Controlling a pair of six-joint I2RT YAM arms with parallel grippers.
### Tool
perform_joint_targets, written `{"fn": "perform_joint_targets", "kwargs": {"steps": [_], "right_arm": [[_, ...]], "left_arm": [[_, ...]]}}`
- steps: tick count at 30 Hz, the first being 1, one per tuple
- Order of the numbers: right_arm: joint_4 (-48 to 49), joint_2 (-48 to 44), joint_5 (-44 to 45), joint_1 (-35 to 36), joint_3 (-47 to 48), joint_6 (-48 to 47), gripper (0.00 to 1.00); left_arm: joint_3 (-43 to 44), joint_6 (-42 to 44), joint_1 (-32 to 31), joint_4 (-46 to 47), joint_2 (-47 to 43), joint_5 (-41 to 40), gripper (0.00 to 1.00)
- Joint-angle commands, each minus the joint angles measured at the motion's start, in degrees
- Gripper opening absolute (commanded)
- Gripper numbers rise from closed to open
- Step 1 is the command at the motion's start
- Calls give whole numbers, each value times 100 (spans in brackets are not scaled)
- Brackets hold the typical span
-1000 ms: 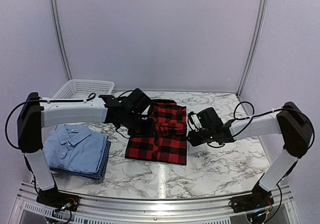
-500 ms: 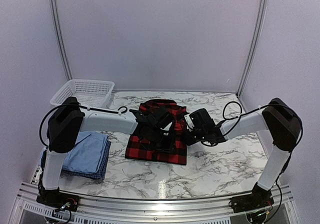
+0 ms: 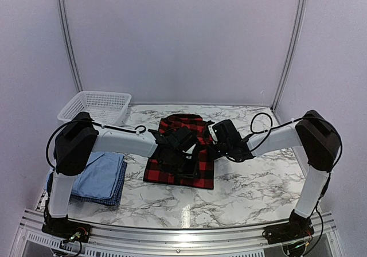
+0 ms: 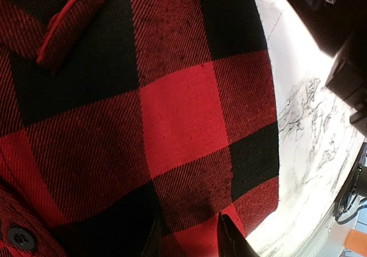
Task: Fold and stack the long sleeve shirts
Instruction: Adjust the 2/3-rectangle-folded shirt at the center of the board.
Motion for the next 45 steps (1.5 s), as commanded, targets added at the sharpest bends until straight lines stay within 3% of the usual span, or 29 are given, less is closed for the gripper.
{"fn": "perform_joint_targets", "kwargs": {"steps": [1,7,18,24,33,41,45], "right_arm": [[51,70,232,-23,274,-120,3],[-33,-144,140,-266,411,-411,0],[-595,-110,-1507,-438,1104,-1588,1],[-803,-14,-1328,-588,1432,-1625,23],[-1290,178,-1090,-948,1765,-1269,43],[-1573,86,-1571,-1002,1650,-999,44],[-1463,-275,-1791,-1002,1150,-649,39]], "left_arm": [[-165,-47,-38,-69,61,19,35],[-236,-87,-38,-74,129,21,34],[-290,-130,-38,-76,214,67,34],[-319,-140,-38,-70,209,73,33],[-269,-121,-38,-74,170,69,33],[-188,-123,-30,-62,92,47,33],[-15,-139,41,-60,-107,-78,33]]}}
